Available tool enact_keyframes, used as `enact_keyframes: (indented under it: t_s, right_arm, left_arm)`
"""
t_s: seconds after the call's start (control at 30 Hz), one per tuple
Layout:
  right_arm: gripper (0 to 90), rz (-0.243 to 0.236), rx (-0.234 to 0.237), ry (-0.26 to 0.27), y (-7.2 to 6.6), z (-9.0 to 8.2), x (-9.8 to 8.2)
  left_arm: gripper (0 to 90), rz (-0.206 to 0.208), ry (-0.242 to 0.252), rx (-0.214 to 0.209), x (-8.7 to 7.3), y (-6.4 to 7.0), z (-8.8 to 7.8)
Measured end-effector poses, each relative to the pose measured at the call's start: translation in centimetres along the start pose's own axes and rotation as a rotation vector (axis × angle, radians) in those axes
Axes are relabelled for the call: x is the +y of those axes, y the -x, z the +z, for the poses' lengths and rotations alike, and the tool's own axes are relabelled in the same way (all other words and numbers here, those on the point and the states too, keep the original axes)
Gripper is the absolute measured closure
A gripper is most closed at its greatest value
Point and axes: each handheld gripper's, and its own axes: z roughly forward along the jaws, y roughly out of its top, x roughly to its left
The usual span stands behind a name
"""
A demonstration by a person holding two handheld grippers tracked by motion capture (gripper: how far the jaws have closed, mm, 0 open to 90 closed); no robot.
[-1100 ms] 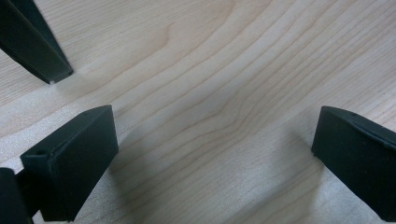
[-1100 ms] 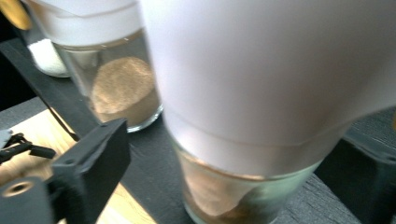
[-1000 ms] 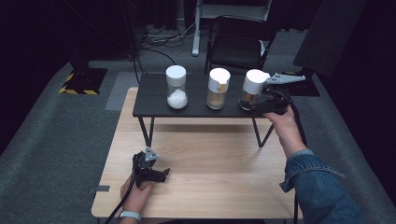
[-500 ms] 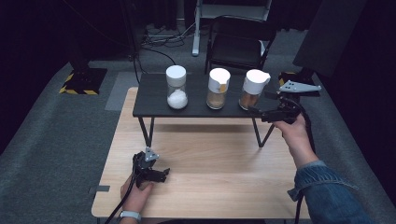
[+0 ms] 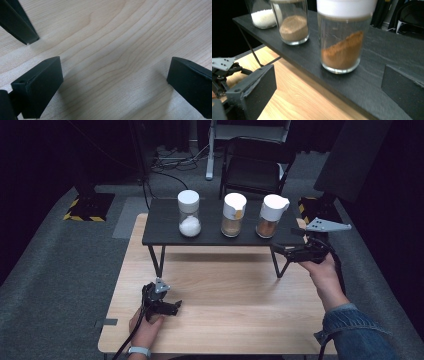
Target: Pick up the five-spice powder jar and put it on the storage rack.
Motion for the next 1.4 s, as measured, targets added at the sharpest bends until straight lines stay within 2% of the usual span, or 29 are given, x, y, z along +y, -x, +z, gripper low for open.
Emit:
enact_keyframes:
  t_s: [0.17, 0.3, 0.4, 0.63, 0.8, 1.0, 1.4]
  right_arm:
    - [0.2, 0.005, -0.015, -0.015, -0.1, -0.2, -1.7]
    - [0.5, -0.026, -0.042, -0.033, -0.3, -0.1, -3.2]
    - [0.6, -0.013, -0.054, -0.037, -0.4, 0.0, -4.3]
    - [0.6, 0.017, -0.041, -0.052, -0.3, 0.6, -6.4]
    - [0.7, 0.013, -0.050, -0.092, -0.8, 1.4, -7.6]
    - [0.7, 0.021, -0.050, -0.098, -1.0, 2.0, -9.3]
    - [0.9, 0.071, -0.069, -0.167, -0.8, 2.9, -12.1]
  left_arm:
    - [0.2, -0.001, -0.001, 0.000, 0.0, 0.0, 0.0]
    - [0.2, 0.000, 0.000, 0.000, 0.0, 0.0, 0.0]
    - [0.2, 0.000, 0.000, 0.000, 0.0, 0.0, 0.0]
    - [0.1, 0.000, 0.000, 0.000, 0.0, 0.0, 0.0]
    - [0.2, 0.000, 0.000, 0.000, 0.0, 0.0, 0.0]
    - [0.1, 0.000, 0.000, 0.000, 0.0, 0.0, 0.0]
    - [0.2, 0.000, 0.000, 0.001, 0.0, 0.0, 0.0]
